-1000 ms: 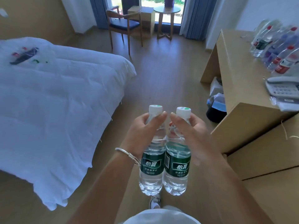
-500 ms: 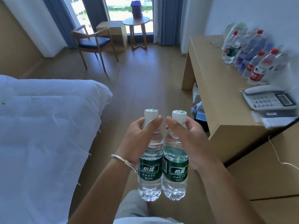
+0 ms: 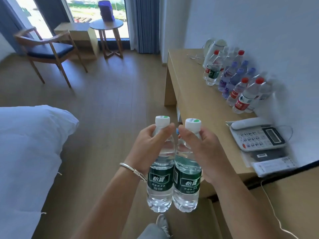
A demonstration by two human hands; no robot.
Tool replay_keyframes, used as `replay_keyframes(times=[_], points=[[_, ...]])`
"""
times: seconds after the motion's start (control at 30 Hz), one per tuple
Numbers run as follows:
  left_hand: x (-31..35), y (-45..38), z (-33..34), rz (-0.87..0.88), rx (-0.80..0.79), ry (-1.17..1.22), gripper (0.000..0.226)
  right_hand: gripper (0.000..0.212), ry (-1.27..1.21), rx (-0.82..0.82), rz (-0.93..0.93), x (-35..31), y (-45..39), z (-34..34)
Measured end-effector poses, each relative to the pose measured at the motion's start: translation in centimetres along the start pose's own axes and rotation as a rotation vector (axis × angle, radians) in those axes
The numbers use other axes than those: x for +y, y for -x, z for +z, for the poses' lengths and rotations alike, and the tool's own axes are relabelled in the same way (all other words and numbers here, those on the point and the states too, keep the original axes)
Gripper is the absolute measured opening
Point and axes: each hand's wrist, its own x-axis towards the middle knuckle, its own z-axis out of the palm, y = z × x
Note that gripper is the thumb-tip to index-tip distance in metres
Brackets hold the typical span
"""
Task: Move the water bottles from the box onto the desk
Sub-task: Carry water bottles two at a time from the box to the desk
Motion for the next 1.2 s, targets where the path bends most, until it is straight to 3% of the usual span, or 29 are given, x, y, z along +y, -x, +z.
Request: replay_keyframes(times=[0.27, 0.4, 0.53, 0.7, 0.87, 1.07, 1.2], points=[[2.4, -8.2, 2.3, 0.030, -0.046, -0.060, 0.033, 0.035, -0.064, 0.051, -0.059, -2.0, -7.2, -2.5], [2.8, -12.4, 2.3, 0.061, -0.069, -0.079, 0.054, 0.019, -0.038, 0.119, -0.082, -1.9, -11.1, -2.5], [3.0, -18.0, 2.0, 0.096, -0.111, -0.096, 0.056, 0.015, -0.004, 0.201, -0.094, -1.7, -16.1, -2.3], [3.8, -26.9, 1.9, 0.127, -0.194, -0.114, 0.050, 0.013, 0.027, 0.311, -0.138, -2.1, -23.7, -2.4], [6.6, -35.6, 1.8, 0.160, -0.302, -0.160, 0.021, 0.015, 0.025, 0.430, -0.146, -4.2, -31.0, -2.1], [10.1, -43.8, 2.3, 0.204, -0.391, -0.156, 0.020, 0.041, -0.036, 0.525, -0.175, -7.0, -38.5, -2.3], [11.5, -48.4, 3.1, 0.213, -0.477, -0.148, 0.012, 0.031, -0.062, 0.611, -0.189, -8.0, -42.2, -2.7]])
